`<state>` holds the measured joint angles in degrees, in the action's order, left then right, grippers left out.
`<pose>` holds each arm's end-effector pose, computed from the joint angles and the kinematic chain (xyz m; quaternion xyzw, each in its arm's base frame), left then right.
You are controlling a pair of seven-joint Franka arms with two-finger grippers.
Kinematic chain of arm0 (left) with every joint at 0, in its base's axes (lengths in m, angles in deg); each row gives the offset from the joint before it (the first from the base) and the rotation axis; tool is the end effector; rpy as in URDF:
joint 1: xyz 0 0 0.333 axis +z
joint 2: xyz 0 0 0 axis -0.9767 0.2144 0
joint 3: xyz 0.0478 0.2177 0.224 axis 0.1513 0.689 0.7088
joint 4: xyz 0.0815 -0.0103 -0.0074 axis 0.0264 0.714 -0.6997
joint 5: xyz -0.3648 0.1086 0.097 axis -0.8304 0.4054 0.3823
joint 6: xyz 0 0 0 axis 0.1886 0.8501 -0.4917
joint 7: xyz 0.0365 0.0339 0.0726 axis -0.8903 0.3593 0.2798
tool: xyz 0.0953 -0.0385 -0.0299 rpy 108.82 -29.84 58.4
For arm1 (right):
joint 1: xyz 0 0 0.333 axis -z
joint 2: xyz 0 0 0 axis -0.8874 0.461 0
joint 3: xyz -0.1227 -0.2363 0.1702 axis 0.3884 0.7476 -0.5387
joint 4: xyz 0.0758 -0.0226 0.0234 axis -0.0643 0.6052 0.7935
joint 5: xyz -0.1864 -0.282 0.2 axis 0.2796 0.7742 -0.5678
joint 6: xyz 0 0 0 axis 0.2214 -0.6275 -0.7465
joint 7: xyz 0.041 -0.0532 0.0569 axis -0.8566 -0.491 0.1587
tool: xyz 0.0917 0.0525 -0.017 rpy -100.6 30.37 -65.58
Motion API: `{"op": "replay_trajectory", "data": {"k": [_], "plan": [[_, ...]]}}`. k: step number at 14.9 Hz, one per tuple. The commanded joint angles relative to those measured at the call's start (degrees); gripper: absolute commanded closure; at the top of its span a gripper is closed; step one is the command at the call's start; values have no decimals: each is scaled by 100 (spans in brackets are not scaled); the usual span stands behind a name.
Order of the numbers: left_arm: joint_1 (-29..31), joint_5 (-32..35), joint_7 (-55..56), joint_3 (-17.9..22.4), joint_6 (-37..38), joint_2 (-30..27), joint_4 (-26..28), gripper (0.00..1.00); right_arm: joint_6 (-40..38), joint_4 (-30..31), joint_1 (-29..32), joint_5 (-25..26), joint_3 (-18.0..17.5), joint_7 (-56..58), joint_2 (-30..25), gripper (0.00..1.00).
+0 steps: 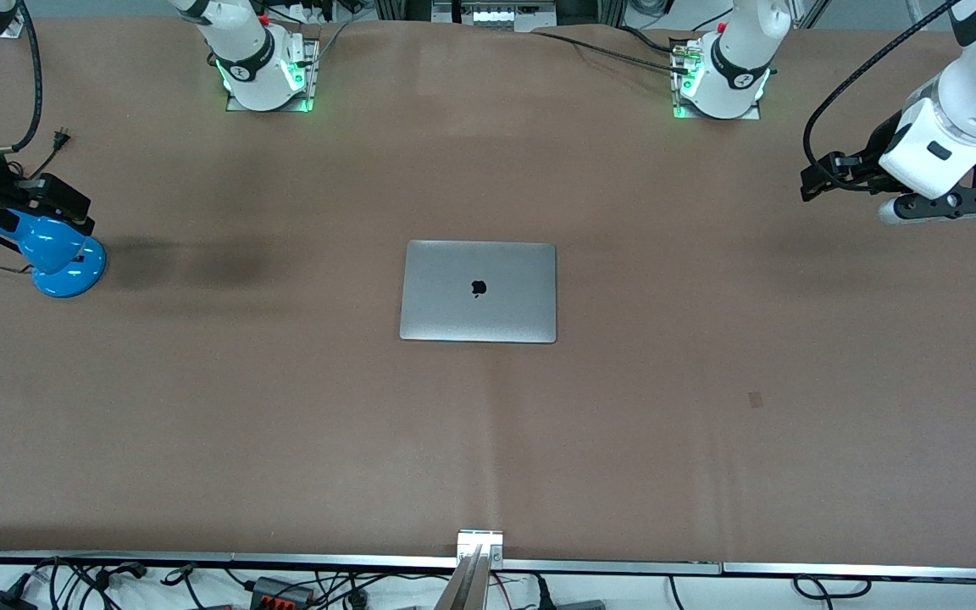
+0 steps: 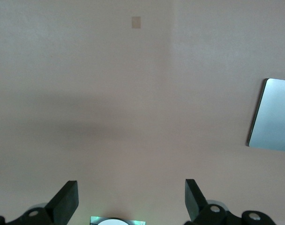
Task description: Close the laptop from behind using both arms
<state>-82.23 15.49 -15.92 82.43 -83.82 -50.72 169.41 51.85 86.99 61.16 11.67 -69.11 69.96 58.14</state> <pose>0.5130 -0.0467 0.5617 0.9957 0.0638 -0.0672 0.0036 0.5679 -0.0022 0.5977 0.9995 -0.0120 0.0201 0.0188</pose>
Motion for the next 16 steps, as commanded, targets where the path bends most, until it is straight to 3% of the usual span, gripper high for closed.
{"op": "replay_trajectory", "data": {"k": [1,4,8,12,16], "plan": [[-13,-132,-98,43,-10,-91,58,0,-13,139,104,-121,-37,164,-109,0],[-13,-132,-106,43,-10,-82,58,0,-22,358,174,-411,42,164,-249,0],[13,-219,-168,61,7,-74,67,0,-13,376,183,-359,42,251,-215,0],[145,-870,-517,570,69,111,67,0,-4,359,174,-324,112,392,-241,0],[101,-801,-783,562,34,102,58,0,-22,359,174,-263,112,392,-250,0]]}}
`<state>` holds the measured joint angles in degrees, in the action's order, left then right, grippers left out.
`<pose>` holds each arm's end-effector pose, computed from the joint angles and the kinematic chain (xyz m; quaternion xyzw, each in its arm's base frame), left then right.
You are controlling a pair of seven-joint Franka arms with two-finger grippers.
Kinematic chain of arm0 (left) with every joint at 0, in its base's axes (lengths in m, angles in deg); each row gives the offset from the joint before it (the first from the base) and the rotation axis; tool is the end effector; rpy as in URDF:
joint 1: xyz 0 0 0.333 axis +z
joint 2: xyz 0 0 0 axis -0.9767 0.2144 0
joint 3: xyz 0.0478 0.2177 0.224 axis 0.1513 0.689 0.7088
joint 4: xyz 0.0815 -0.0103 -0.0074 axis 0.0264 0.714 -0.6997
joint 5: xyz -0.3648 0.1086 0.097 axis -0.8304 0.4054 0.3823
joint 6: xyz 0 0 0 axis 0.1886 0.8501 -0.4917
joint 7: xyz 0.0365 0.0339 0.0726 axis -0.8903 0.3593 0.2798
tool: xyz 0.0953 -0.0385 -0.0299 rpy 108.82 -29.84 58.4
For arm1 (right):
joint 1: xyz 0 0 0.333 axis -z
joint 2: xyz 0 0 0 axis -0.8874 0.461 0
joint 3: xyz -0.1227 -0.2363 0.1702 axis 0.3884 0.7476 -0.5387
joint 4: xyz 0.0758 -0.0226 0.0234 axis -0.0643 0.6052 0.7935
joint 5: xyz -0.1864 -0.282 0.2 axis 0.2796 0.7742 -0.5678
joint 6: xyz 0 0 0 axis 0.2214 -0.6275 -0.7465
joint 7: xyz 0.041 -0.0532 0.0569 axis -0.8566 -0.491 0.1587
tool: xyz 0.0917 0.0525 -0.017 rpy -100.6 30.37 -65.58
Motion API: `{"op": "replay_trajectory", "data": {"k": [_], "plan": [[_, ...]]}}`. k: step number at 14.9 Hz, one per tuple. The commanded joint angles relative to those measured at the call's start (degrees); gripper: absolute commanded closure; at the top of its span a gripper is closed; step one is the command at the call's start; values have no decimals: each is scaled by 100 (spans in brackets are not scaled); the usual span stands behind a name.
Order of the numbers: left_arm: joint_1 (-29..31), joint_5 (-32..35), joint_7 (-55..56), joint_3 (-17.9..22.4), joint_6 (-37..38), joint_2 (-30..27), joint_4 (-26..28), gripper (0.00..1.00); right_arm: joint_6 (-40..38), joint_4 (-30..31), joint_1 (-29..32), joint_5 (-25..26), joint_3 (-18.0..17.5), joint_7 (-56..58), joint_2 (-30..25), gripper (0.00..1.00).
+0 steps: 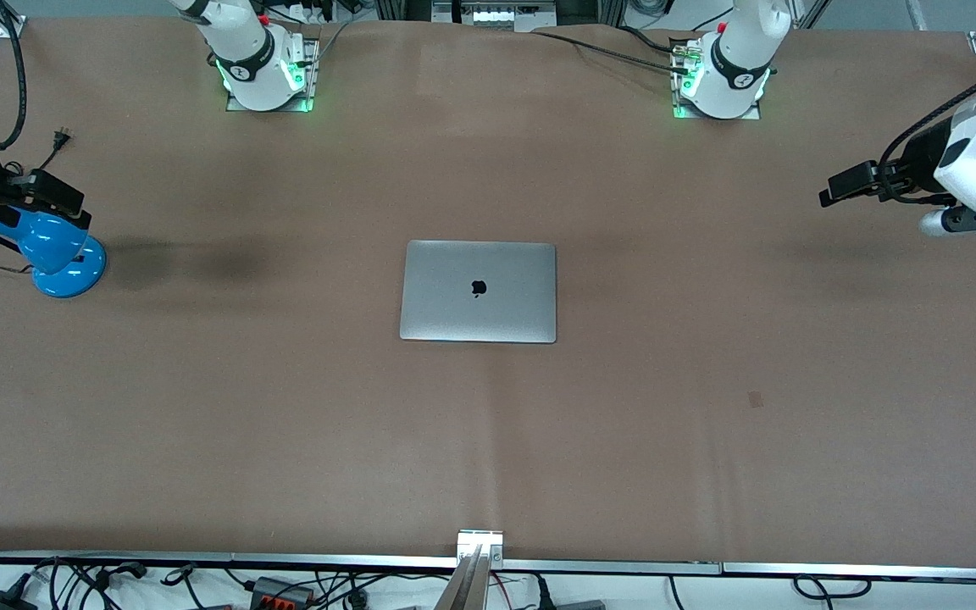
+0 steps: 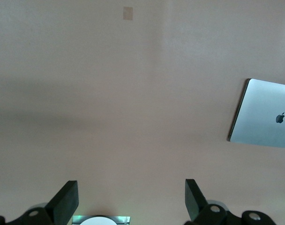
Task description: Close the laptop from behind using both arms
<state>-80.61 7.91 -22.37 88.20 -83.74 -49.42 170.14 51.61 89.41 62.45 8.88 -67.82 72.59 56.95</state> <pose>0.5191 0.0075 0.5452 0.9899 0.0781 -0.0864 0.0808 0.5593 -0.0229 0.5887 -0.9999 0.0140 -0.0072 0.0052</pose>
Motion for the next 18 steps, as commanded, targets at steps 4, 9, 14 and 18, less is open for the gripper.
{"op": "replay_trajectory", "data": {"k": [4,9,14,18], "plan": [[-96,63,-139,-76,25,-37,-24,0,2,126,230,17,-131,129,-130,0],[-123,283,-165,-200,43,-28,-103,0,-33,143,301,-18,-219,112,-130,0],[-131,397,-156,-226,25,-28,-103,0,-85,152,292,-9,-210,112,-139,0],[-149,766,-156,-278,25,-28,-103,0,-103,134,292,-27,-202,112,-139,0]]}}
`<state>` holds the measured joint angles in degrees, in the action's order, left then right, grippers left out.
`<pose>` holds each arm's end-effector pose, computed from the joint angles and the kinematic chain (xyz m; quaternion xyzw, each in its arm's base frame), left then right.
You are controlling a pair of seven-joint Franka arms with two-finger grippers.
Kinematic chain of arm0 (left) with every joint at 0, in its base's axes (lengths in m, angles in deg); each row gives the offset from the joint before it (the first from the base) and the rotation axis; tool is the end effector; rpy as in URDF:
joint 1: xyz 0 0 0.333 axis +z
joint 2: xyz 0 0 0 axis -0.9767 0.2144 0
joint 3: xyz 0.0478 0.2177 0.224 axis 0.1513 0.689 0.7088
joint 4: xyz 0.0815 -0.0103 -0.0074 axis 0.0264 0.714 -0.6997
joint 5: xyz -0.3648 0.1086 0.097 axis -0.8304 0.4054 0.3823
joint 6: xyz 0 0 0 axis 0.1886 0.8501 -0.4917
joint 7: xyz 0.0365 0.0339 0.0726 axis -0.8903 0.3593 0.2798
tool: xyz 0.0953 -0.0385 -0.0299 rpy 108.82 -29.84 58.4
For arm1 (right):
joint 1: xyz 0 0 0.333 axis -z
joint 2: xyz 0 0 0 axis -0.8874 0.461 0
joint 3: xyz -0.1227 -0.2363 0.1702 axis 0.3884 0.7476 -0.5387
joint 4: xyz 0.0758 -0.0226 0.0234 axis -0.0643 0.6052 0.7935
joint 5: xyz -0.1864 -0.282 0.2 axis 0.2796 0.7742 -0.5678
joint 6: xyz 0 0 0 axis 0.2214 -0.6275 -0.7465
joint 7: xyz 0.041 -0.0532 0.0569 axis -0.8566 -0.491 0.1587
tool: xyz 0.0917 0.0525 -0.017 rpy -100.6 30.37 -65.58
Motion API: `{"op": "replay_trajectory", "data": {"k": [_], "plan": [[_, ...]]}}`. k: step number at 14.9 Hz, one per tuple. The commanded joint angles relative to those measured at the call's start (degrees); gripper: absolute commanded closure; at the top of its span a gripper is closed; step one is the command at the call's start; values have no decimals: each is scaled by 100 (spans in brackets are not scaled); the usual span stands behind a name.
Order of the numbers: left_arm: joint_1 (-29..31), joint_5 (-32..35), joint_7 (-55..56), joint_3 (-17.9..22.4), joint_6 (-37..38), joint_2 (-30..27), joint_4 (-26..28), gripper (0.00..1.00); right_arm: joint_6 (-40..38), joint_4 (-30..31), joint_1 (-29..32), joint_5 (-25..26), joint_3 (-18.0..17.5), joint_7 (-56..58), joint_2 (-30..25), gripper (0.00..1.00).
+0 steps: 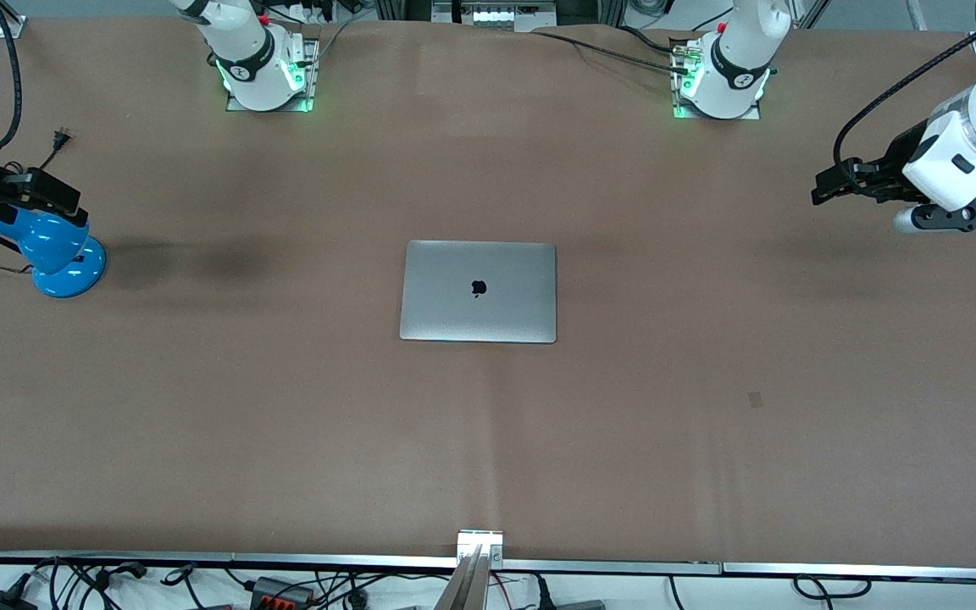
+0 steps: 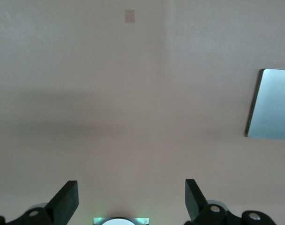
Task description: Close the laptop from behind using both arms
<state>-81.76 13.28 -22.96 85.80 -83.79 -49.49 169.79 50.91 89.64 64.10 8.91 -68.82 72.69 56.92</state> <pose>0.5190 -0.0155 0.5476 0.9955 0.0377 -0.0819 0.0307 0.5573 -0.0292 0.5860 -0.9998 0.0187 0.0007 0.0051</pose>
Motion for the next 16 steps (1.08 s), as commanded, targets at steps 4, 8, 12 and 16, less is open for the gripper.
{"op": "replay_trajectory", "data": {"k": [4,8,12,16], "plan": [[-25,247,-106,-74,30,-12,-68,0,-69,111,126,-48,-102,84,-136,0],[-25,238,-106,-65,39,-12,-68,0,-139,102,126,-57,-102,101,-180,0],[-16,238,-106,-65,39,-12,-68,0,-130,102,126,-30,-102,110,-189,0],[-16,229,-106,-65,39,-12,-68,0,-130,111,126,-13,-102,119,-189,0]]}}
